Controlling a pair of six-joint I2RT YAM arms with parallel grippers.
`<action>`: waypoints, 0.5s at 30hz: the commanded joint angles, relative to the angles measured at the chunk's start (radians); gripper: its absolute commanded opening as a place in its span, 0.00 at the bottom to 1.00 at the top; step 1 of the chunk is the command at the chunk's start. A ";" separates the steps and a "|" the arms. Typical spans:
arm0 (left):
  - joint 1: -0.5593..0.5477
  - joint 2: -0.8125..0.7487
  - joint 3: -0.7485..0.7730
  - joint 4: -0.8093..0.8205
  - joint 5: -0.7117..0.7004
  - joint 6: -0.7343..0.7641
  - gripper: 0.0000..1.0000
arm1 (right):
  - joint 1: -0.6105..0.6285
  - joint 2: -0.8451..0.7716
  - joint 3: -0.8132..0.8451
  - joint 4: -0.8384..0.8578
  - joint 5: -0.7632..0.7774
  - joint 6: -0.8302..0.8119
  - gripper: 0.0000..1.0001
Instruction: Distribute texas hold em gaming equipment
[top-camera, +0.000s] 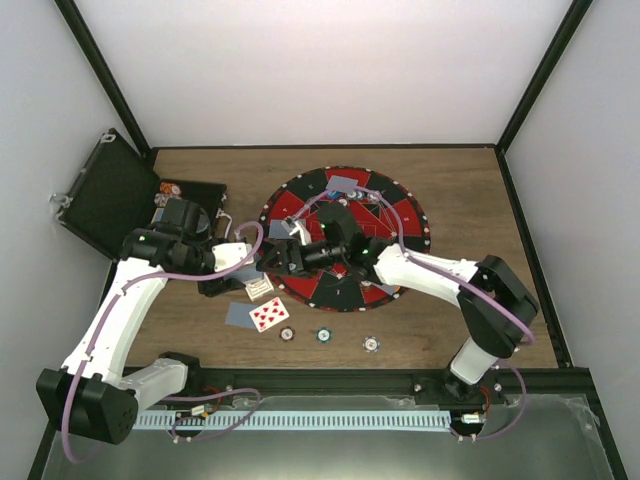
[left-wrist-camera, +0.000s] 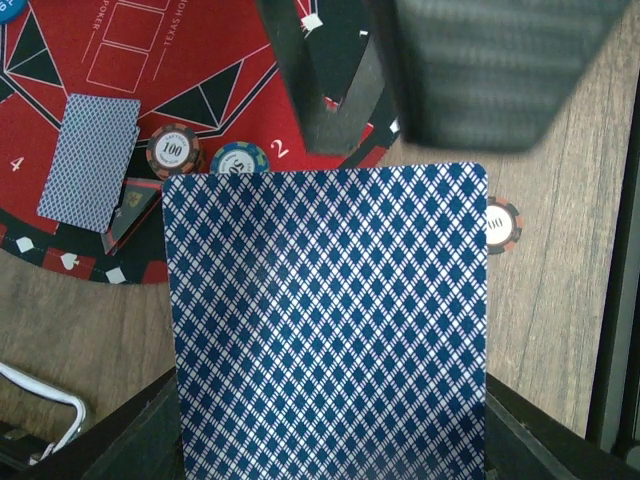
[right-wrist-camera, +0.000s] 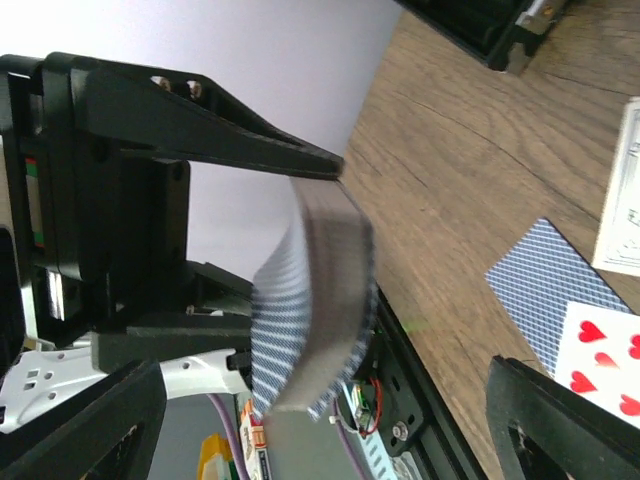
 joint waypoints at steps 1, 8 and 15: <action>0.003 -0.020 0.019 -0.008 0.021 0.008 0.04 | 0.037 0.059 0.092 0.051 -0.036 0.020 0.89; 0.002 -0.027 0.016 -0.005 0.022 0.015 0.04 | 0.072 0.170 0.191 0.037 -0.039 0.027 0.86; 0.002 -0.025 0.014 -0.004 0.025 0.017 0.04 | 0.075 0.276 0.293 -0.001 -0.045 0.026 0.84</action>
